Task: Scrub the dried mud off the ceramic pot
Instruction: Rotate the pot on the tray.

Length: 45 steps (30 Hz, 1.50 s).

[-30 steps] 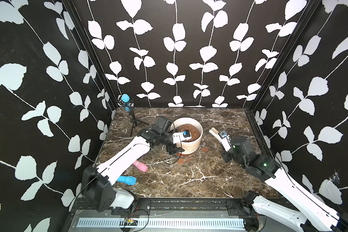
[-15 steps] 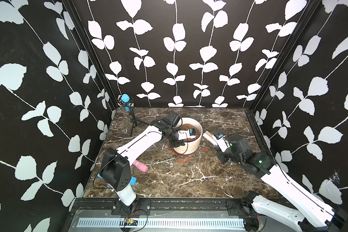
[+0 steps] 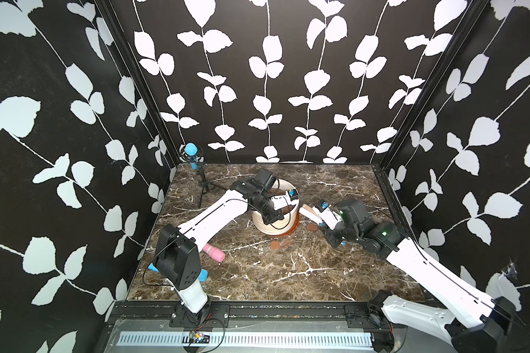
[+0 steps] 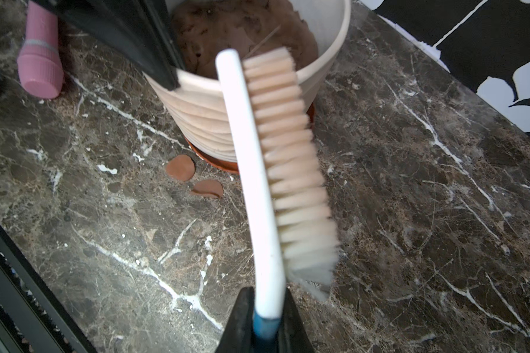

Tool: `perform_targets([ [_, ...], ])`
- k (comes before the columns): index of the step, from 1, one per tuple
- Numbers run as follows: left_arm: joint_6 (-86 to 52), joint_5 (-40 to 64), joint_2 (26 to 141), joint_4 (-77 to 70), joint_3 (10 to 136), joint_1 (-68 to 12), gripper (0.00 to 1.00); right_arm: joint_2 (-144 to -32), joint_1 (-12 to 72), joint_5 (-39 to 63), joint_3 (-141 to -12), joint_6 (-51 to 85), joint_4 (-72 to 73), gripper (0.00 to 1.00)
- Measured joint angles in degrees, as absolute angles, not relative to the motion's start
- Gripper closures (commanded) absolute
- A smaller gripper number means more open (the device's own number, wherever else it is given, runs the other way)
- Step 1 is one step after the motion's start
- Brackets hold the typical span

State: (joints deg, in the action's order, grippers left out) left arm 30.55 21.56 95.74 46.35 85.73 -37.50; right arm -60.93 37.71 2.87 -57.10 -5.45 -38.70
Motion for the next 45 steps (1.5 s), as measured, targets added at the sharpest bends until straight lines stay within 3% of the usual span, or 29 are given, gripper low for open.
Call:
perform_targets([
  [9,16.43,15.33,95.57,40.77,84.71,-38.22,1.0,-59.44,37.71,2.87,-57.06,-10.81,-41.67,1.0],
  [26,-18.61,-4.71,99.79,34.37,87.74,-41.52,1.0,-61.6,39.09,14.74,-52.88,-13.04,-37.3,1.0],
  [38,-36.18,-8.16,111.46,36.47,102.35,-43.62,1.0,-69.87,38.63,16.75,-53.3,-15.84,-35.7,1.0],
  [45,-38.68,-4.71,113.34,34.0,104.14,-43.94,0.67,-71.37,33.15,20.62,-54.65,-17.93,-36.4,1.0],
])
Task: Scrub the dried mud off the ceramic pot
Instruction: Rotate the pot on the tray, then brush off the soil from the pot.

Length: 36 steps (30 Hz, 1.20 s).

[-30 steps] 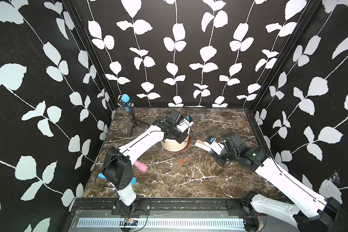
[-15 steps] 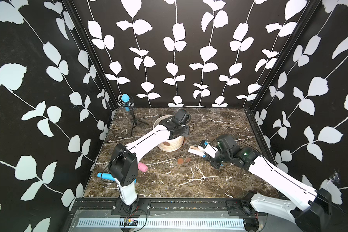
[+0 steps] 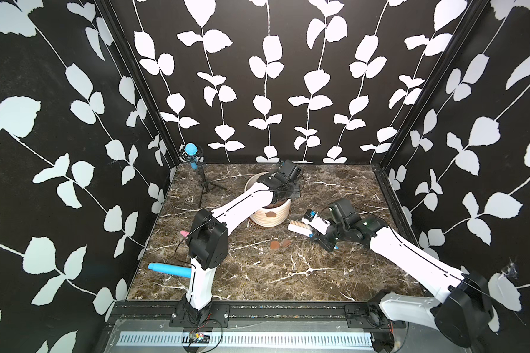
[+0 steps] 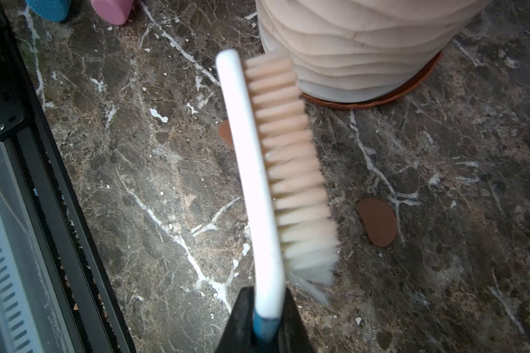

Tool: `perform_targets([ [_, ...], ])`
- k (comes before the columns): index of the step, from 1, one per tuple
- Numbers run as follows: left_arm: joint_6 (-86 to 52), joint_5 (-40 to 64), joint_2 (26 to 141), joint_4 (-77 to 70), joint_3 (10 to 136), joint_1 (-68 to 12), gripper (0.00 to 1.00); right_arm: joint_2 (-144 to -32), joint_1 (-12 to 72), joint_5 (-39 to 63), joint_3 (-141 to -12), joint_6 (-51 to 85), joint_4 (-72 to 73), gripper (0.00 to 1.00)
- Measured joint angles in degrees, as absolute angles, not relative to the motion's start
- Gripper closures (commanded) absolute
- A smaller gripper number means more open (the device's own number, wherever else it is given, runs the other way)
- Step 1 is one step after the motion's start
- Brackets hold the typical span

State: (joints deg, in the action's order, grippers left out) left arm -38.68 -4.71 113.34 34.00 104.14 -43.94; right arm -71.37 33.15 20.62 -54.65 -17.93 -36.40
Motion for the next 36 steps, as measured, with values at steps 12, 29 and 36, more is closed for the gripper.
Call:
perform_targets([
  [12,-31.27,-2.76,92.82,36.84,92.25,-43.94,0.46,-79.15,33.15,19.84,-64.27,-20.16,-38.41,1.0],
  [29,-26.06,-17.82,52.71,46.52,61.98,-34.33,0.1,-87.33,36.82,15.75,-68.49,-20.86,-35.2,1.0],
  [36,-25.39,-20.97,47.55,49.19,58.78,-34.28,0.08,-90.61,36.88,16.4,-74.5,-25.23,-39.29,1.0],
])
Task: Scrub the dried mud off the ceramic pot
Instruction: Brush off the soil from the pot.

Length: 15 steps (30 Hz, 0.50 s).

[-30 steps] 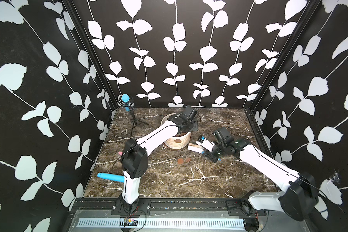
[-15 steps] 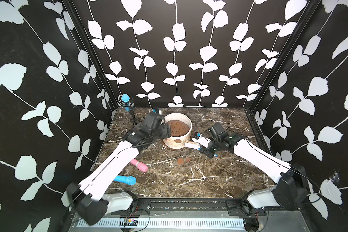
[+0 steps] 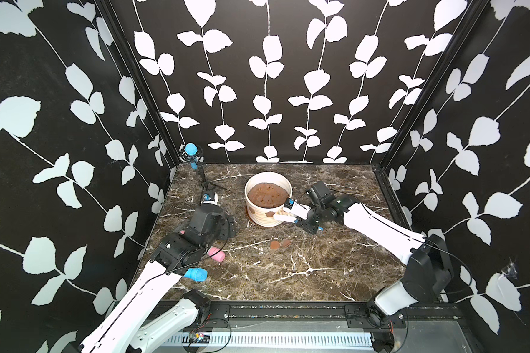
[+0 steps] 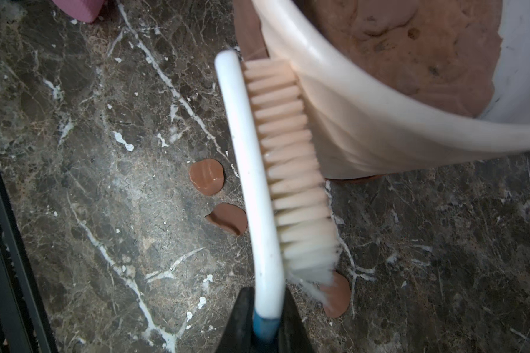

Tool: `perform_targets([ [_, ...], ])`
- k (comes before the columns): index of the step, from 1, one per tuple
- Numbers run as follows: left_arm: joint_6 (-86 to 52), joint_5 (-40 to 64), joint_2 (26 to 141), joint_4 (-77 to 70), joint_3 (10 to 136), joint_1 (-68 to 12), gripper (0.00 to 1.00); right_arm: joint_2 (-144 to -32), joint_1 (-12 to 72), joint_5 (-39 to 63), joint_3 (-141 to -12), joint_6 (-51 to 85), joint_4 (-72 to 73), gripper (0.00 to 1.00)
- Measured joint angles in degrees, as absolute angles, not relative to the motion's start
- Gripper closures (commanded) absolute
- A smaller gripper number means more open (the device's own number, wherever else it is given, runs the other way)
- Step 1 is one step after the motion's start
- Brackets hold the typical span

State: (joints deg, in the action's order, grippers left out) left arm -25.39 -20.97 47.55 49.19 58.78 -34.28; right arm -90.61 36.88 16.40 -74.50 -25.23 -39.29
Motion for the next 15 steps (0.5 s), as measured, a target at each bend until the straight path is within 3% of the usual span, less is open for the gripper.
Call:
perform_targets([
  [15,-24.97,-20.43,49.41,49.3,56.9,-34.28,0.07,-95.37,39.2,18.37,-78.74,-27.49,-41.04,1.0],
])
